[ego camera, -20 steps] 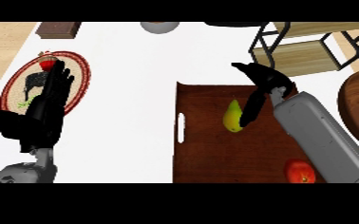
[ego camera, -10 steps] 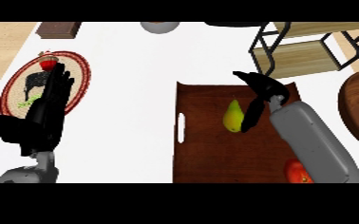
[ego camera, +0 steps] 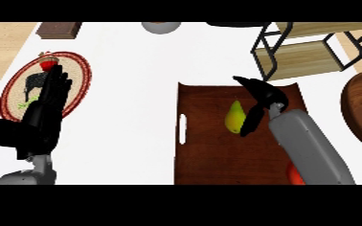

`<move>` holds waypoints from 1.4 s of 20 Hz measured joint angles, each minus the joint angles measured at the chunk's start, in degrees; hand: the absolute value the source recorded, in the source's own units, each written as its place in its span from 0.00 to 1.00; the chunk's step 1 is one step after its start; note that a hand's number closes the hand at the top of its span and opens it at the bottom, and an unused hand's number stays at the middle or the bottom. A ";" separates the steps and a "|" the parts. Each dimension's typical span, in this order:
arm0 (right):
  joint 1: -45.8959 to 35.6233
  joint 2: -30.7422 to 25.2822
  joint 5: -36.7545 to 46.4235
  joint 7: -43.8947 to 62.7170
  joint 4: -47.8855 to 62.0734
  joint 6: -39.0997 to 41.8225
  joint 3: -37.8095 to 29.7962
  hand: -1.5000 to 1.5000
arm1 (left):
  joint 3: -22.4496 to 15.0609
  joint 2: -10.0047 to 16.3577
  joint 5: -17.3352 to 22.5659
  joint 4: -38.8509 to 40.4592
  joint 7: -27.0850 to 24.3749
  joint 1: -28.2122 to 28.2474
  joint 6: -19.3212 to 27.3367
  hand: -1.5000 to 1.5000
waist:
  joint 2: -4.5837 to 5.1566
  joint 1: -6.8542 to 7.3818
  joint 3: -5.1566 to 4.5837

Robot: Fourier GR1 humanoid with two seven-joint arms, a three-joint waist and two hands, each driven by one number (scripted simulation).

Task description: Pick the pear from the tray and place it in the tiered shelf

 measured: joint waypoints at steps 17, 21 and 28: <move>-0.36 4.46 10.81 -9.42 7.67 -3.41 -0.25 1.00 | 1.55 -2.49 -2.52 0.25 0.23 -0.41 -1.78 0.50 | -0.91 -0.17 -0.69; -1.54 4.88 13.36 -12.06 8.98 -5.82 -0.51 1.00 | 1.28 -3.08 -2.99 -0.81 0.78 -0.15 -1.97 0.50 | -0.75 -0.06 -0.53; 7.34 -4.12 16.94 -19.61 0.55 -9.78 -0.39 1.00 | 1.19 -4.06 -4.42 -1.26 1.12 0.78 -1.11 0.50 | -0.57 -1.00 -0.13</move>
